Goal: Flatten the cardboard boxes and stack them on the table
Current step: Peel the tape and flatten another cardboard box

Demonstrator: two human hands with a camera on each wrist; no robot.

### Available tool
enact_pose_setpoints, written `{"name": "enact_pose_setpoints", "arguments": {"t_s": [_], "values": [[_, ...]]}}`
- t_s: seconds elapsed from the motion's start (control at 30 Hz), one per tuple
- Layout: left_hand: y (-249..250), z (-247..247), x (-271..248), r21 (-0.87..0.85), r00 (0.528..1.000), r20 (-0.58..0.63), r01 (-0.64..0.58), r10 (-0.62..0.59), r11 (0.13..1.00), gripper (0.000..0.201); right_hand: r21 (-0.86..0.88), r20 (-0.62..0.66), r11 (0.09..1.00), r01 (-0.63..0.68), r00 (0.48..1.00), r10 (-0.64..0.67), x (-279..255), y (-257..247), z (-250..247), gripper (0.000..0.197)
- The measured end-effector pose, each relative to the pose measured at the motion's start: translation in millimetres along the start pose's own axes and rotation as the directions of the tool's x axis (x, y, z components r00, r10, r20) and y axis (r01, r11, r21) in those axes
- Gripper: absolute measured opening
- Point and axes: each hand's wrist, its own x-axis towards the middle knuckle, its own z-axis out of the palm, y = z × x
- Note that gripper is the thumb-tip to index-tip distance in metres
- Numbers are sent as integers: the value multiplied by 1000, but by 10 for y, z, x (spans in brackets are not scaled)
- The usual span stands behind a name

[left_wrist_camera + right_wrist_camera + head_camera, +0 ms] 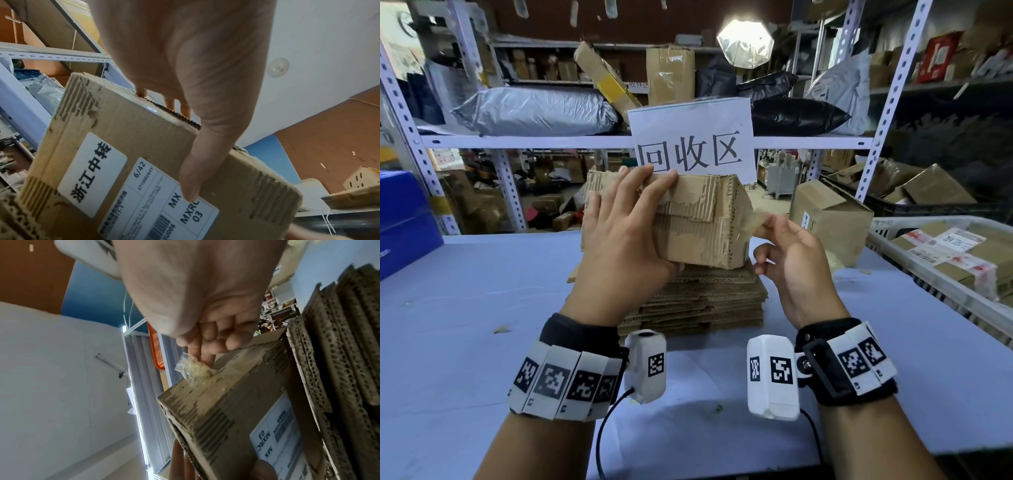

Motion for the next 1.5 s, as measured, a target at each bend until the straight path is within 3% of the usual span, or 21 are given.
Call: {"name": "enact_pose_setpoints", "arguments": {"t_s": [0.1, 0.17, 0.3, 0.53, 0.73, 0.9, 1.1, 1.17, 1.27, 1.33, 1.43, 1.5], "values": [[23, 23, 6, 12, 1000, 8, -13, 13, 1000, 112, -78, 82, 997, 20, 997, -13, -17, 29, 27, 13], [38, 38, 9, 12, 1000, 8, -20, 20, 1000, 112, -127, 57, 991, 44, 998, -37, 1, 41, 34, 17], [33, 49, 18, 0, 1000, -6, -20, 20, 1000, 114, -132, 17, 989, 63, 998, -61, 25, 7, 20, 5], [36, 50, 42, -20, 1000, -25, 1, -1, 1000, 115, -78, -19, 997, 29, 999, -31, 9, 0, 12, 21], [59, 66, 81, -35, 999, -51, -1, -1, 999, 111, -107, -58, 988, 112, 991, -119, 52, -86, 73, 22], [75, 81, 102, -44, 999, -55, -4, 2, 999, 111, -241, -67, 948, 207, 971, -229, 80, -122, 22, 22], [121, 111, 91, -17, 999, -40, -2, 1, 1000, 114, -181, 29, 974, 137, 991, -134, 110, -114, -8, 34], [122, 119, 85, -19, 999, -50, -6, 5, 1000, 114, -164, -9, 975, 148, 988, -151, 111, -110, 5, 37], [114, 123, 75, -19, 998, -54, -17, 16, 1000, 118, -140, -109, 982, 128, 984, -144, 138, -125, -50, 58], [112, 127, 70, -12, 998, -58, -18, 17, 1000, 120, -124, -117, 983, 136, 982, -150, 139, -128, -91, 48], [111, 143, 70, -5, 998, -66, -14, 13, 1000, 120, -174, -78, 966, 192, 975, -208, 114, -90, -83, 9], [112, 155, 71, -3, 997, -76, -8, 7, 1000, 120, -186, -35, 958, 220, 973, -230, 85, -85, -75, 21]]}}
